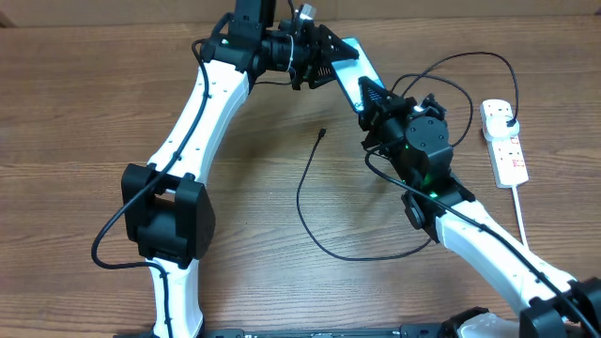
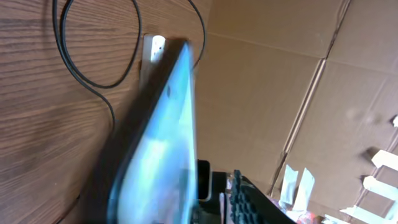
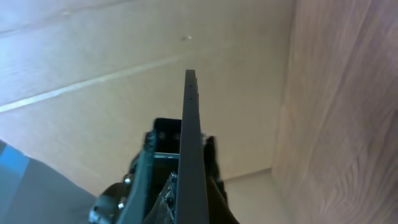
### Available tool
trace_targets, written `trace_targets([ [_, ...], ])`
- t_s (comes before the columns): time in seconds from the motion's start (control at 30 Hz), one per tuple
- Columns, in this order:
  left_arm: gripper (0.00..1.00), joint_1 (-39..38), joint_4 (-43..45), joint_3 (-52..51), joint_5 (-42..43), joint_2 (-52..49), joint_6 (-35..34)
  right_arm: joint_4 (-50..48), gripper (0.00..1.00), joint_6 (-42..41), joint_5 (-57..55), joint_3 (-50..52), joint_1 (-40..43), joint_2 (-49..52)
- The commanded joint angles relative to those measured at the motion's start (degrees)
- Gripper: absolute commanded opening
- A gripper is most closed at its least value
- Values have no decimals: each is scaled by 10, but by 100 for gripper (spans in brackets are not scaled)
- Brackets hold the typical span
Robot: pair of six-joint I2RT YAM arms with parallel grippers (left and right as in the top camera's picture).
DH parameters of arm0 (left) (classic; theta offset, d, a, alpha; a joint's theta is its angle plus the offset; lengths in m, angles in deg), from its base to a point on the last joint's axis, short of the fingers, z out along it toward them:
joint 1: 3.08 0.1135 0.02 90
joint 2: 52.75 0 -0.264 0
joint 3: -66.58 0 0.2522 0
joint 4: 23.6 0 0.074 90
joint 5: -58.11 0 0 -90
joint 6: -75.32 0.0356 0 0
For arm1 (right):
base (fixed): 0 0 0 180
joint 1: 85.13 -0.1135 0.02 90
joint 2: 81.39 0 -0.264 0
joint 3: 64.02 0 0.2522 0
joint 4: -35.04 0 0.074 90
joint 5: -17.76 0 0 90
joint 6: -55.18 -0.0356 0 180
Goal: Plug charger to phone and switch on socket
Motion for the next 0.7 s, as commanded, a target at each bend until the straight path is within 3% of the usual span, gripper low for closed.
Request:
trace_targets([
  [0.0,37,-4,2,12,-12,6,5,-14,4,-15,16,-14,-3,7],
  [0.2,27,-4,1,12,-20,6,9,-14,4,-15,17,-14,-3,7],
  [0.47,4,-7,0,11,-48,6,9,-14,4,-14,17,-14,-3,7],
  [0.67,4,-9,0,11,-52,6,9,-14,4,-14,17,-14,-3,7],
])
